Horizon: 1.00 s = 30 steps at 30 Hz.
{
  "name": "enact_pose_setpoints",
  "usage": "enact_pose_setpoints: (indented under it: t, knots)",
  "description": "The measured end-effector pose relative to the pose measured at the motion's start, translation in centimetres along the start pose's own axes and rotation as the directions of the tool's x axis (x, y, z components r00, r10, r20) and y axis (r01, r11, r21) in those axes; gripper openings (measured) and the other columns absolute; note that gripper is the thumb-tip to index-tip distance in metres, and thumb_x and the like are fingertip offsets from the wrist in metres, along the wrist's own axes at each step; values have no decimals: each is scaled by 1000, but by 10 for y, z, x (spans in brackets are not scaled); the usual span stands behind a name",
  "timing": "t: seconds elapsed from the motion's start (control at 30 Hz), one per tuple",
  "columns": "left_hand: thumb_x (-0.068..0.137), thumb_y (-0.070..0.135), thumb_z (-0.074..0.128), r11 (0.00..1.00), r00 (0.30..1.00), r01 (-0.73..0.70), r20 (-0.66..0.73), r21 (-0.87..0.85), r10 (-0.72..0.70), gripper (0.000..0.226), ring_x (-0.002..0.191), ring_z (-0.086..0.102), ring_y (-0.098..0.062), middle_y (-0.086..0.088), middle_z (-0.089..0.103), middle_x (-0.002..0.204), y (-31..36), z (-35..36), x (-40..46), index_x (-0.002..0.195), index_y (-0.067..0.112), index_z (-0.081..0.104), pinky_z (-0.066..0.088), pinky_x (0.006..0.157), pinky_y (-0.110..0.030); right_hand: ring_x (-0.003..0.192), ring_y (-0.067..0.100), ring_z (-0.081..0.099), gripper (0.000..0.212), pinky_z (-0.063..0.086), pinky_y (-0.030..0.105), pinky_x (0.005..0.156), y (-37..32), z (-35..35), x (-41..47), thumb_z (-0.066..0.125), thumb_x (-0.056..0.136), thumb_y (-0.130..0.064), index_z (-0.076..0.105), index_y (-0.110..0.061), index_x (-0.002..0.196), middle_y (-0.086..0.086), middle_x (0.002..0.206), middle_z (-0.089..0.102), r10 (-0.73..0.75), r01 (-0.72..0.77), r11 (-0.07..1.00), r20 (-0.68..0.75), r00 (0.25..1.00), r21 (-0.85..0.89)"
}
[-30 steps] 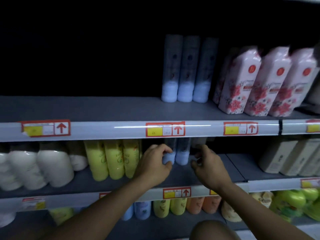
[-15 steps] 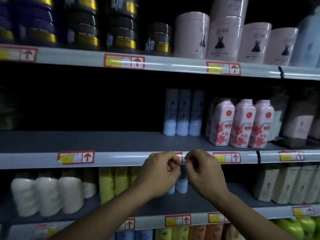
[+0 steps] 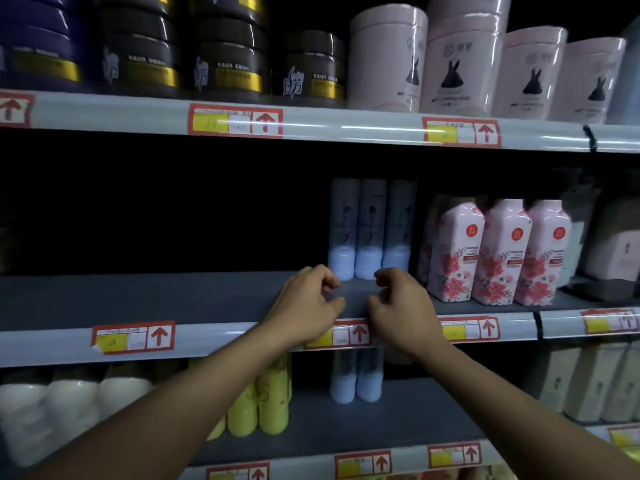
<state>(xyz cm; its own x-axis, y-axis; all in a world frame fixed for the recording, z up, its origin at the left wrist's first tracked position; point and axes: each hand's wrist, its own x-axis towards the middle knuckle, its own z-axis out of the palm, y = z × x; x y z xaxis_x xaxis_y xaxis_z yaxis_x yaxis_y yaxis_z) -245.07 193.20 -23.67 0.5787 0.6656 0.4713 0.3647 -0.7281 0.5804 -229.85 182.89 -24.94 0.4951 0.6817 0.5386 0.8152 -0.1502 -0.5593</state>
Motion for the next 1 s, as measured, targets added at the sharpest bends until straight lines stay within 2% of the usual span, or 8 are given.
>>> enact_pose_setpoints:
  t: [0.1,0.2,0.37,0.57,0.7,0.8,0.87,1.0]
  knots:
    - [90,31,74,998,998,24,55,51,-27,25,93,61,-10,8,60,109,-2,2,24,112,27,63,39,82,-21,124,31,60,58,49,43,103,0,5,23,62,90,-30,49,-13,144,9,140,60,68,-60,996,116,991,-67]
    - [88,32,75,995,995,88,37,54,-90,29,111,64,-20,-1,63,119,-11,11,50,111,26,59,45,89,-24,124,36,59,56,49,43,101,0,12,47,65,91,-27,47,-6,139,16,139,60,128,-118,990,145,981,-70]
    - [92,39,74,967,968,251,11,33,-252,73,136,51,-34,-16,46,150,-17,22,91,144,6,37,44,102,-34,125,37,56,63,43,31,91,5,31,85,70,92,-28,43,1,141,23,144,49,208,-209,978,77,975,8]
    - [90,49,76,975,975,221,2,-9,-221,64,124,59,-32,-15,59,139,-14,37,117,130,3,56,46,89,-32,129,43,50,68,47,43,102,7,49,104,73,91,-38,39,1,135,27,145,39,287,-287,958,-14,958,9]
    - [89,50,77,967,964,252,-75,-25,-253,59,118,62,-33,-15,63,130,-21,45,124,121,3,61,48,84,-33,133,46,43,63,44,44,108,9,50,109,74,89,-28,38,-1,134,26,147,32,328,-328,945,-21,944,12]
    - [83,53,82,959,955,279,-94,-56,-283,59,108,66,-28,-9,67,119,-26,45,126,114,7,64,51,79,-32,124,43,51,60,49,41,93,10,50,108,74,87,-28,39,-6,130,25,143,38,333,-332,943,-49,942,25]
    - [77,55,84,956,951,286,-99,-63,-291,61,104,68,-27,-6,69,115,-28,43,125,112,9,66,56,81,-34,115,40,57,58,44,36,80,10,51,107,73,88,-34,40,-7,127,22,137,49,329,-328,944,-63,942,28]
    - [74,54,86,956,952,286,-90,-68,-292,61,102,67,-26,-6,68,115,-26,40,121,110,11,64,55,79,-33,111,38,62,53,42,36,74,7,56,107,71,92,-37,35,-9,119,19,122,63,320,-319,947,-42,946,25]
